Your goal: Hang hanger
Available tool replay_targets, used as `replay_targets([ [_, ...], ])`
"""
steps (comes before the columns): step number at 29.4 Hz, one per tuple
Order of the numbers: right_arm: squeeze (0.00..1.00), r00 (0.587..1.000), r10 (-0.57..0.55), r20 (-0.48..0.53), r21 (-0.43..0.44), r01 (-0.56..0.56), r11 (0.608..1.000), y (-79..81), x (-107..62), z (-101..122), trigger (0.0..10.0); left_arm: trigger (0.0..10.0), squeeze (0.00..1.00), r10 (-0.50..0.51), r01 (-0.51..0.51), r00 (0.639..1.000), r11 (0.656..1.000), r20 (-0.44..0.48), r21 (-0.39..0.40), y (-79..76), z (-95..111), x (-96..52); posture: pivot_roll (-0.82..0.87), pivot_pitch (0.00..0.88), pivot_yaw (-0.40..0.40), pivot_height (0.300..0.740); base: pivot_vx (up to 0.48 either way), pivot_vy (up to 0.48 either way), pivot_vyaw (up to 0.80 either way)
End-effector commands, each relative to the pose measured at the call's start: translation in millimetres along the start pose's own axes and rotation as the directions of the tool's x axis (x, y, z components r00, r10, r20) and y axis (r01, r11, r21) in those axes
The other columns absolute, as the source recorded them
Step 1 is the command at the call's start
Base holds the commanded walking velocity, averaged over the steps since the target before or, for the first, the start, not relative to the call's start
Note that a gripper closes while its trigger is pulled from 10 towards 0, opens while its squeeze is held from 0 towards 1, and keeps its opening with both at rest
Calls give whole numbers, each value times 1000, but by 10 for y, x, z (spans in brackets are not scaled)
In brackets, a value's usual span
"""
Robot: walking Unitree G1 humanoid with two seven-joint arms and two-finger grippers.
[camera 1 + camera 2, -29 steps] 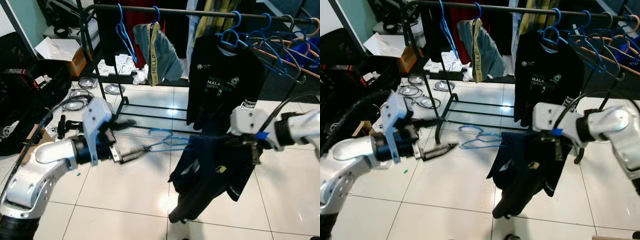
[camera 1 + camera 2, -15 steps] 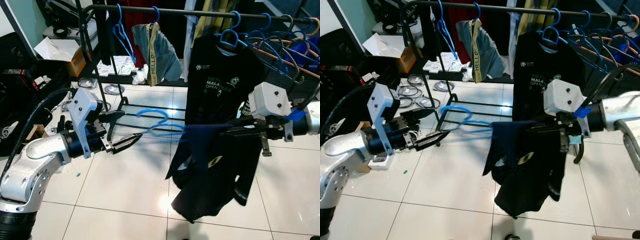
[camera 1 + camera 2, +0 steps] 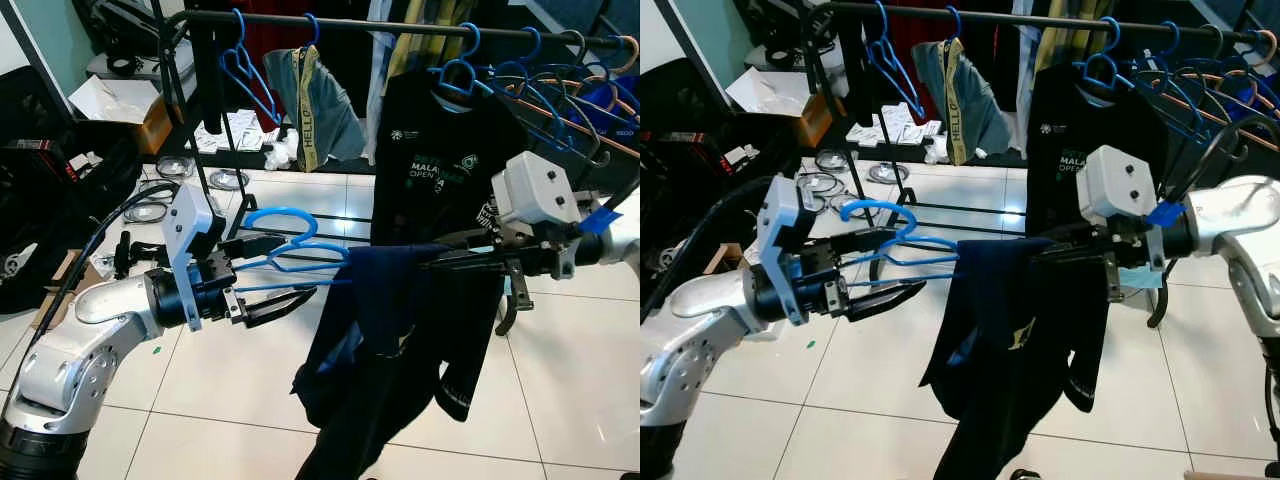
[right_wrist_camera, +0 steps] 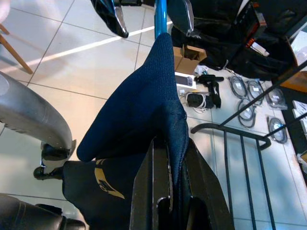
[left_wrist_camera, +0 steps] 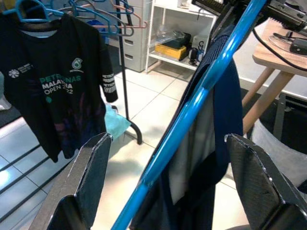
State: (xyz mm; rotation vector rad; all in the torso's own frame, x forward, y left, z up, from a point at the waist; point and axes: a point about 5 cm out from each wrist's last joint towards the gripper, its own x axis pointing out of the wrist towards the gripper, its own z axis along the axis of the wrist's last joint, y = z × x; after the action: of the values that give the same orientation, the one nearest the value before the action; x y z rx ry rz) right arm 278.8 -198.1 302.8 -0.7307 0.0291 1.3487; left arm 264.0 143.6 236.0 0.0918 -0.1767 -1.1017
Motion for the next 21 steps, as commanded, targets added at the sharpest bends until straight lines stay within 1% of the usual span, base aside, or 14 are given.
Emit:
replay_targets([
  [1,0,1000,18,19,-39,-18,999,5,19,93,0,10000,0,-15,15,1000,1000,7,-11,-42,-5,14,-82,135,43,740,0,0,0],
  [2,0,1000,24,11,-38,-23,999,8,23,86,0,8235,0,-16,16,1000,1000,6,-12,-45,-4,8,-83,136,42,740,0,0,0],
  [3,0,1000,24,11,-38,-23,999,8,23,86,0,8235,0,-16,16,1000,1000,6,-12,-45,-4,8,-83,136,42,740,0,0,0],
  [4,0,1000,30,1,-37,-30,999,12,21,79,0,0,0,-21,21,1000,1000,5,-15,-52,-3,3,-86,138,41,740,0,0,0],
  [12,0,999,43,-28,-30,-44,999,25,8,65,0,0,0,-34,34,999,999,-12,-7,-64,-5,-9,-89,141,40,740,0,0,0],
  [17,0,999,41,-31,-25,-42,999,29,7,61,0,0,0,-28,29,999,1000,-40,9,-47,-28,-25,-87,144,38,740,0,0,0],
  [21,0,999,41,-33,-24,-42,999,29,7,54,0,0,0,-34,34,998,999,-44,8,-54,-32,-26,-84,145,37,740,0,0,0],
])
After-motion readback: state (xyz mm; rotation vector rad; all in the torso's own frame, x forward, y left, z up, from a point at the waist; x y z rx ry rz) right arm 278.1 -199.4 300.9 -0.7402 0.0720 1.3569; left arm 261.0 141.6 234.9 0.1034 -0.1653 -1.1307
